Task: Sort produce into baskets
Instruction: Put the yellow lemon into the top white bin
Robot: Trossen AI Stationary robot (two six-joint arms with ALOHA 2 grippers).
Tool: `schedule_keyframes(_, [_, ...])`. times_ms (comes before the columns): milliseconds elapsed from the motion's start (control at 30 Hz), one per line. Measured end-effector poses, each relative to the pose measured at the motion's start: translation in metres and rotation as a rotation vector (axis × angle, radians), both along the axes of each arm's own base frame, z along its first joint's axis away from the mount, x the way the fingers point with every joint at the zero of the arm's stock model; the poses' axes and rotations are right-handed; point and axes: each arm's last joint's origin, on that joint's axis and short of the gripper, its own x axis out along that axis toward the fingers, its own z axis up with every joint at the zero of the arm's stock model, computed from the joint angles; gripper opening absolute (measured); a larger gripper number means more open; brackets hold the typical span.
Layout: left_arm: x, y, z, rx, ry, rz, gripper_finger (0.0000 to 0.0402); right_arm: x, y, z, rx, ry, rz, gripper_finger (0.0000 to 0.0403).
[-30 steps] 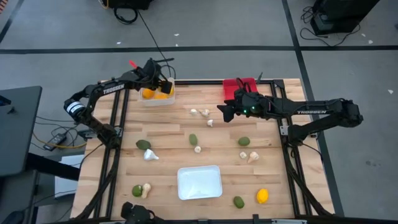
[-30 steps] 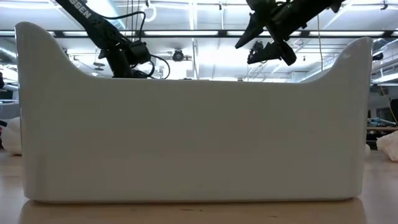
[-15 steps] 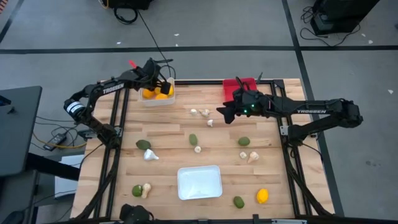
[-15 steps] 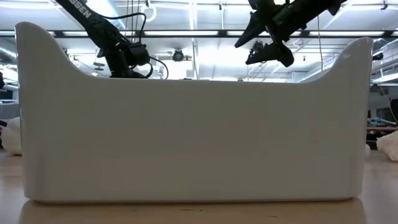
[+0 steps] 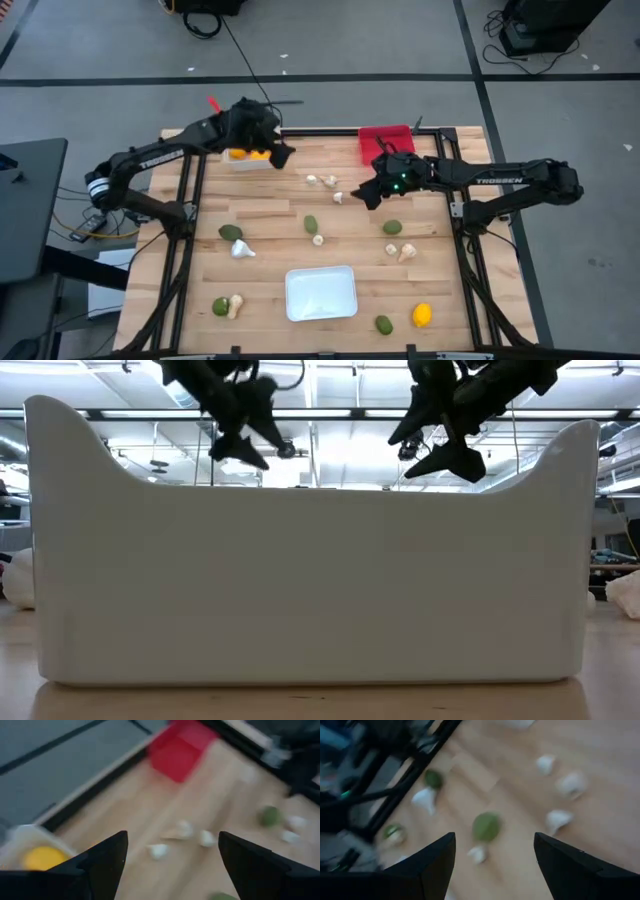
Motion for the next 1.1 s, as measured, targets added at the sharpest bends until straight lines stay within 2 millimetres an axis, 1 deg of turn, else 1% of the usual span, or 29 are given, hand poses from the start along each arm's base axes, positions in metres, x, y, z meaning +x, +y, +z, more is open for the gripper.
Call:
schedule_keyframes(133, [0.007, -0.034, 0.007, -0.009, -0.018, -0.074, 0.0301, 0.002, 0.015, -0.007, 0.045, -0.038, 0.102, 0.0265])
schedule_keyframes(267, [0.014, -0.069, 0.009, -0.001, -0.016, -0.132, 0.0288, 0.004, 0.033, -0.013, 0.126, -0.064, 0.063, 0.0247])
schedule_keyframes(333, [0.018, -0.087, 0.009, 0.0, -0.009, -0.168, 0.0282, 0.003, 0.045, -0.014, 0.156, -0.059, 0.072, 0.024])
schedule_keyframes(433, [0.021, -0.113, 0.008, 0.003, -0.005, -0.205, 0.0275, 0.002, 0.067, -0.013, 0.129, -0.073, 0.098, 0.0237])
schedule_keyframes(600, [0.021, -0.149, 0.007, -0.037, -0.015, -0.246, 0.0262, -0.004, 0.103, -0.013, 0.142, -0.085, 0.056, 0.0236])
schedule_keyframes(767, [0.018, -0.18, 0.008, -0.021, -0.028, -0.263, 0.0247, -0.011, 0.13, -0.028, 0.224, 0.016, 0.036, 0.0236])
schedule_keyframes(900, [0.014, -0.198, 0.008, -0.011, -0.036, -0.282, 0.0242, -0.017, 0.148, -0.043, 0.26, 0.16, 0.015, 0.0236])
schedule_keyframes(1000, [0.011, -0.208, 0.008, 0.001, -0.042, -0.289, 0.0241, -0.024, 0.157, -0.043, 0.207, 0.326, -0.029, 0.0236])
schedule_keyframes(1100, [0.008, -0.218, 0.008, -0.006, -0.049, -0.303, 0.0241, -0.032, 0.161, -0.036, 0.137, 0.487, -0.083, 0.0236])
